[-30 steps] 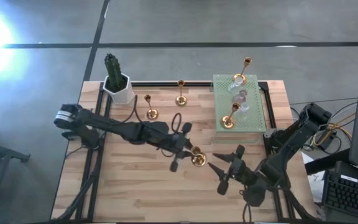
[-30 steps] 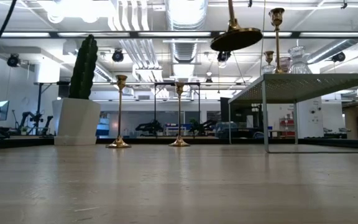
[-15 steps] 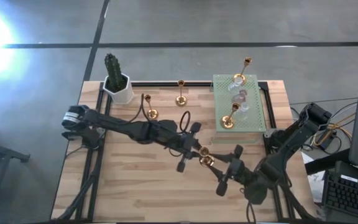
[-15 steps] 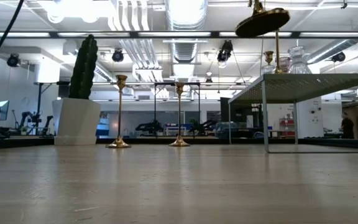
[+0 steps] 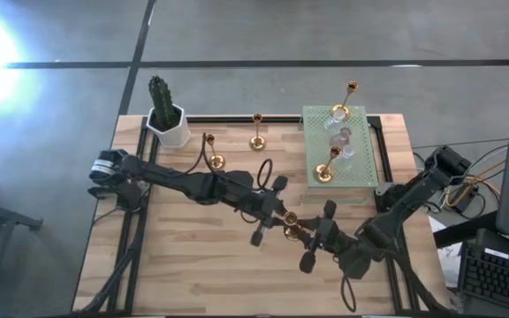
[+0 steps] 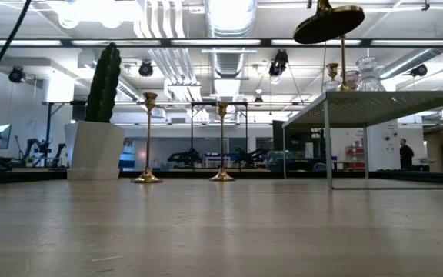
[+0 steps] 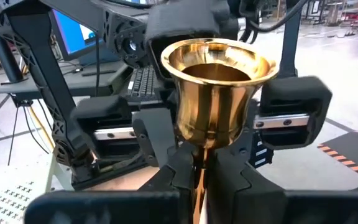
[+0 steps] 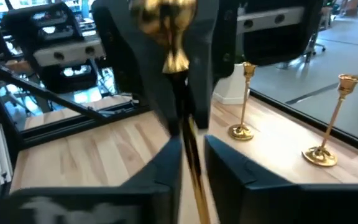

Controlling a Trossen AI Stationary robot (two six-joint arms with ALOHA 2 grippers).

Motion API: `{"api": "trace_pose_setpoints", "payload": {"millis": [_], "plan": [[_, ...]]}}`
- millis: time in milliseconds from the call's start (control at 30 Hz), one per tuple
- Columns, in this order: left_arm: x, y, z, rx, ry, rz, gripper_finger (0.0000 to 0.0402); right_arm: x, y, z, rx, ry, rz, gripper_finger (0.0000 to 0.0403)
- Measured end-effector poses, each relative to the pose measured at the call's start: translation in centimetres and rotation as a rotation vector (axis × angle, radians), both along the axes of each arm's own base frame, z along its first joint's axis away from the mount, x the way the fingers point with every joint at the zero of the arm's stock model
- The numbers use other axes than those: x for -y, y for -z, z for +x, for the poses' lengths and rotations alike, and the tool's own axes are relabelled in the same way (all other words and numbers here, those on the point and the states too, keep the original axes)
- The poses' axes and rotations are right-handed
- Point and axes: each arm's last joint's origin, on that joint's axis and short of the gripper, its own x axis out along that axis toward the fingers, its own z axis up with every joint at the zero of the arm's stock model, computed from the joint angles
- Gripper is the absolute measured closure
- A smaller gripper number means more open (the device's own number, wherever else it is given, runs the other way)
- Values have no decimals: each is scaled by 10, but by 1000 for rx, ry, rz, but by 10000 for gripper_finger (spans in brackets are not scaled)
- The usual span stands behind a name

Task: Pick & Place candle stick holders
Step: Put the gold candle holder on the shelf

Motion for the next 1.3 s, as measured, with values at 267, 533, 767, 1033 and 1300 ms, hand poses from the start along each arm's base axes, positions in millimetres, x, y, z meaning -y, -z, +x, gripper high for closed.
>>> {"api": "trace_pose_setpoints", "payload": {"millis": [267, 533, 767, 1033, 1300], "plan": [[-5, -2, -3, -11, -25, 3, 353, -4, -1, -5, 34, 80, -39, 390], [-11, -1, -22, -88, -66, 33, 257, -33, -5, -48, 163, 195, -75, 392], [-22, 17, -74, -36, -172, -23, 241, -15, -10, -67, 176, 184, -56, 393], [-37, 43, -153, 99, -251, -123, 240, 23, -11, -128, 172, 59, -57, 393], [-44, 69, -191, 135, -269, -134, 239, 76, -11, -180, 161, -84, -76, 393]]}}
